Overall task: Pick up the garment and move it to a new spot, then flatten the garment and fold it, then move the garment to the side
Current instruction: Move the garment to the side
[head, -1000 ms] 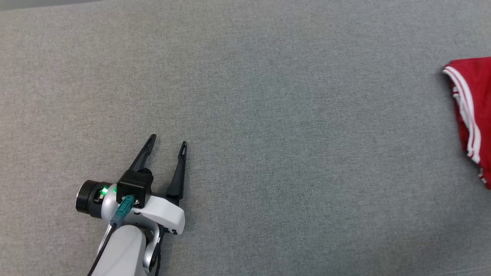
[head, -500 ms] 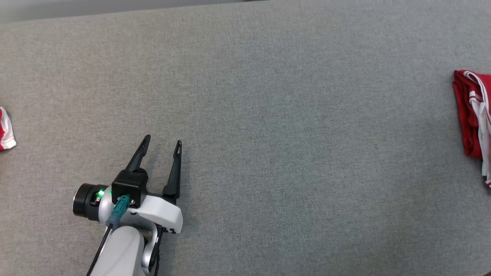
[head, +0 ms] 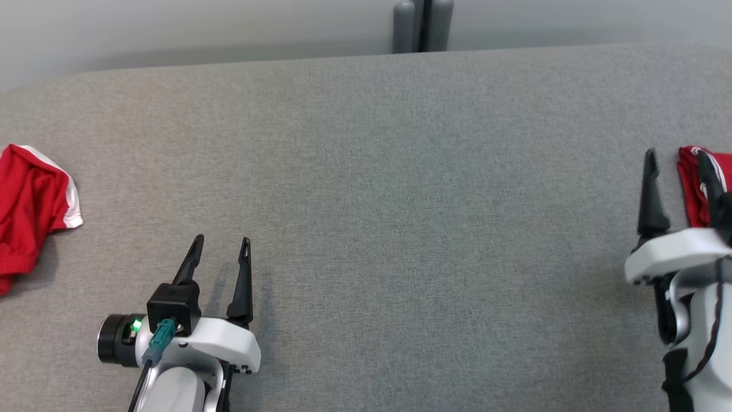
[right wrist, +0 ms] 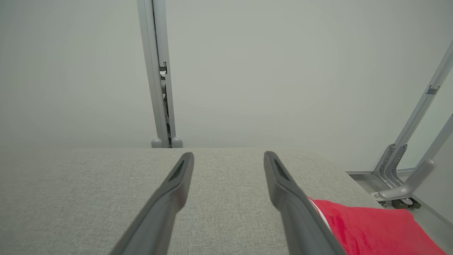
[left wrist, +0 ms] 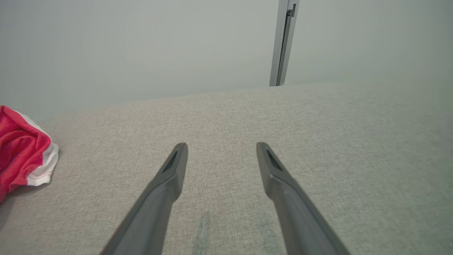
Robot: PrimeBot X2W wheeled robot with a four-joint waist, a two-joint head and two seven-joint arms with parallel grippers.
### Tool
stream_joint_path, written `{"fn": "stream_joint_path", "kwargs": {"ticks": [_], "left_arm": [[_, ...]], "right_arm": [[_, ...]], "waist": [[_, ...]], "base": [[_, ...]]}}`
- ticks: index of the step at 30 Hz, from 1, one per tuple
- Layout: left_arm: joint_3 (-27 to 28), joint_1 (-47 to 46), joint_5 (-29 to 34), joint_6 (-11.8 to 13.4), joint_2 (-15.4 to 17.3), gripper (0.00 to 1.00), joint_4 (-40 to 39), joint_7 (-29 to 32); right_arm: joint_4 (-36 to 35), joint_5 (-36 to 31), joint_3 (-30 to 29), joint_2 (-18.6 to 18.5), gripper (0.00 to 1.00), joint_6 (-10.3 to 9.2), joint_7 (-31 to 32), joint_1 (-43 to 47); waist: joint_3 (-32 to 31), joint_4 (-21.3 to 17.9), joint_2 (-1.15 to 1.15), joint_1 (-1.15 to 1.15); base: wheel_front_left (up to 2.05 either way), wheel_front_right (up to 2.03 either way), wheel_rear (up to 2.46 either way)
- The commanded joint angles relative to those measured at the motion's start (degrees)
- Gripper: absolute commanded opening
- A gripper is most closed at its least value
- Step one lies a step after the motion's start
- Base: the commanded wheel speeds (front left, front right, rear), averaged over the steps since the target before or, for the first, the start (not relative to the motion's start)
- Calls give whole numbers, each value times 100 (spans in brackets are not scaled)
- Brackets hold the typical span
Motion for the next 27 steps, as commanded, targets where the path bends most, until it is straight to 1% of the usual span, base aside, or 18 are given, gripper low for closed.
{"fn": "stream_joint_path", "kwargs": {"ticks": [1, 2, 6, 12, 20, 27], "left_arm": [[27, 79, -65, 51, 15, 100, -2, -10], [29, 110, -99, 59, 16, 100, 4, -11], [47, 228, -248, 121, 15, 100, 25, -11], [92, 430, -342, 229, 17, 100, 61, -11], [187, 676, -400, 301, 16, 100, 97, -11], [280, 849, -452, 358, 17, 100, 74, -11]], "right_arm": [[-97, -5, 131, -2, 100, -2, 0, 221], [-133, -36, 236, 5, 100, -2, 0, 361], [-154, 319, 460, 4, 100, -2, 0, 811], [-195, 646, 656, 4, 100, -2, 0, 1261], [-248, 916, 981, 4, 100, -2, 0, 1613], [-325, 1075, 1298, 3, 100, -2, 0, 1817]], "waist": [[-157, 104, 0, 0], [-208, 128, 0, 0], [-398, 212, 0, 0], [-699, 247, 0, 0], [-1063, 264, 0, 0], [-1252, 324, 0, 0]], "base": [[0, 0, 0], [0, 0, 0], [0, 0, 0], [0, 0, 0], [0, 0, 0], [0, 0, 0]]}}
